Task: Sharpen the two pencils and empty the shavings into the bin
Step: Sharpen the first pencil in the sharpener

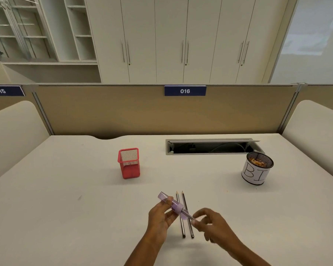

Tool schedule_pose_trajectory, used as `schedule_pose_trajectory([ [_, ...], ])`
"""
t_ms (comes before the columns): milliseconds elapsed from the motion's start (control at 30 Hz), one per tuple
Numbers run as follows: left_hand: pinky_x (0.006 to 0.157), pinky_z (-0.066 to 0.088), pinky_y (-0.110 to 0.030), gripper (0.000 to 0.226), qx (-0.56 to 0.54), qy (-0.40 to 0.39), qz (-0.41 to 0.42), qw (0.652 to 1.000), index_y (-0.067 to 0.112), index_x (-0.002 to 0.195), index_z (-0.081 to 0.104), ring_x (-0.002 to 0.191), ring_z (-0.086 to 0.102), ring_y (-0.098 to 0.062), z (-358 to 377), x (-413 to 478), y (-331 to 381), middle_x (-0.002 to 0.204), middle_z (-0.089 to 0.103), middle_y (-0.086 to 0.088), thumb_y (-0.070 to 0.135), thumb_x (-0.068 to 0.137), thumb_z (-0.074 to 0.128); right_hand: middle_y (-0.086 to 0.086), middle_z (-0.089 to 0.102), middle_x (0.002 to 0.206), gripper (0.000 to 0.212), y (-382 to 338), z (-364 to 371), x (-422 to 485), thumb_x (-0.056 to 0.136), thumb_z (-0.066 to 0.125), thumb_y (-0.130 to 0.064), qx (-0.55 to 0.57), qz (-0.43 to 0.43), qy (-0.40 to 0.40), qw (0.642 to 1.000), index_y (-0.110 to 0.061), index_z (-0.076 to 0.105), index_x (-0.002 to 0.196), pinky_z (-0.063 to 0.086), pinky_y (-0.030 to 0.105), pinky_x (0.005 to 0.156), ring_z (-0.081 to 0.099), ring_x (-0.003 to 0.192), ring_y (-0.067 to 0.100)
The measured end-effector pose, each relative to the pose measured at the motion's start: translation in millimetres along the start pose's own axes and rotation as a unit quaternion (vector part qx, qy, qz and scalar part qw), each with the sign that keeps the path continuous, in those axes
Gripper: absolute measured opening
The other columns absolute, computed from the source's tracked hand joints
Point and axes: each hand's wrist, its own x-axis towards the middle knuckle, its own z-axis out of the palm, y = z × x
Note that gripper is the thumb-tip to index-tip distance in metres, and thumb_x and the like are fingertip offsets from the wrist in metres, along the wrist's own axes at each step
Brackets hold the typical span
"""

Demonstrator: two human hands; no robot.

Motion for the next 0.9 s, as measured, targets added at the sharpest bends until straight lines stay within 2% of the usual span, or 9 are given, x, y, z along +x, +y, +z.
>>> schedule_pose_trajectory([
  [133, 0.052, 0.057, -0.028, 0.01, -0.054, 0.01, -0.01, 0.998, -0.001, 0.081, 0.06, 0.066, 0.065, -0.028, 3, -1, -2, 0.084, 0.06, -0.017, 0.005, 0.088, 0.055, -0.011, 0.057, 0.059, 0.027, 21, -4, 8, 0.068, 0.065, -0.021, -0.361, -0.293, 0.147, 0.873, -0.032, 0.045, 0.084, 0.035, 0.014, 0.038, 0.05, 0.044, 0.007],
  [200, 0.052, 0.057, -0.027, 0.011, -0.068, 0.012, -0.009, 0.998, -0.001, 0.081, 0.06, 0.064, 0.066, -0.027, 5, -3, -3, 0.083, 0.06, -0.016, 0.006, 0.088, 0.056, -0.008, 0.057, 0.054, 0.019, 25, -1, 11, 0.072, 0.054, -0.022, -0.449, -0.38, 0.197, 0.784, -0.025, 0.046, 0.089, 0.031, 0.017, 0.031, 0.05, 0.038, 0.011],
  [267, 0.053, 0.057, -0.027, 0.011, -0.071, 0.011, -0.002, 0.997, 0.0, 0.081, 0.061, 0.057, 0.069, -0.023, 7, -5, -4, 0.082, 0.061, -0.015, 0.007, 0.088, 0.056, -0.006, 0.053, 0.049, 0.016, 24, -1, 12, 0.073, 0.049, -0.021, -0.472, -0.394, 0.208, 0.761, -0.023, 0.046, 0.089, 0.024, 0.017, 0.028, 0.046, 0.032, 0.013],
  [333, 0.056, 0.057, -0.026, 0.01, -0.051, 0.007, 0.01, 0.999, 0.001, 0.083, 0.062, 0.067, 0.067, -0.027, 9, -5, -4, 0.085, 0.063, -0.015, 0.007, 0.088, 0.056, -0.007, 0.042, 0.043, 0.017, 18, 2, 9, 0.073, 0.057, -0.02, -0.449, -0.332, 0.195, 0.806, -0.03, 0.045, 0.078, 0.019, 0.019, 0.034, 0.035, 0.03, 0.009],
  [433, 0.059, 0.059, -0.025, 0.01, 0.003, -0.019, 0.033, 0.999, 0.002, 0.086, 0.065, 0.076, 0.064, -0.028, 11, -4, 1, 0.081, 0.066, -0.011, 0.009, 0.087, 0.058, -0.007, 0.034, 0.04, 0.03, 3, 0, 3, 0.085, 0.056, -0.018, -0.12, -0.091, 0.068, 0.986, -0.029, 0.056, 0.057, 0.02, 0.014, 0.041, 0.03, 0.036, 0.008],
  [533, 0.056, 0.058, -0.023, 0.012, 0.027, -0.037, 0.034, 0.998, 0.003, 0.086, 0.065, 0.073, 0.063, -0.025, 13, -6, 6, 0.08, 0.066, -0.009, 0.011, 0.088, 0.056, -0.005, 0.028, 0.041, 0.035, -10, -12, -3, 0.092, 0.048, -0.016, 0.296, 0.185, -0.096, 0.932, -0.008, 0.068, 0.063, 0.013, 0.01, 0.029, 0.019, 0.028, 0.004],
  [600, 0.054, 0.058, -0.023, 0.013, 0.03, -0.038, 0.034, 0.998, 0.004, 0.085, 0.065, 0.073, 0.063, -0.025, 13, -7, 7, 0.083, 0.065, -0.01, 0.011, 0.089, 0.055, -0.003, 0.028, 0.041, 0.04, -13, -16, -3, 0.094, 0.046, -0.014, 0.373, 0.24, -0.13, 0.887, -0.001, 0.068, 0.063, 0.012, 0.007, 0.026, 0.019, 0.026, 0.004],
  [800, 0.056, 0.059, -0.026, 0.011, 0.003, -0.008, 0.035, 0.999, 0.0, 0.086, 0.064, 0.071, 0.066, -0.029, 12, -5, 6, 0.084, 0.065, -0.015, 0.008, 0.087, 0.057, -0.001, 0.051, 0.059, 0.018, -18, -8, -6, 0.085, 0.064, -0.022, 0.081, 0.035, -0.019, 0.996, -0.013, 0.056, 0.072, 0.027, 0.013, 0.039, 0.036, 0.037, 0.003],
  [900, 0.053, 0.058, -0.026, 0.01, -0.027, -0.001, 0.032, 0.999, 0.0, 0.082, 0.063, 0.055, 0.069, -0.021, 13, -7, 8, 0.08, 0.065, -0.015, 0.008, 0.086, 0.059, -0.009, 0.053, 0.064, 0.01, -5, -2, -4, 0.081, 0.066, -0.019, -0.165, -0.157, 0.09, 0.97, -0.022, 0.057, 0.076, 0.033, 0.01, 0.049, 0.048, 0.049, 0.002],
])
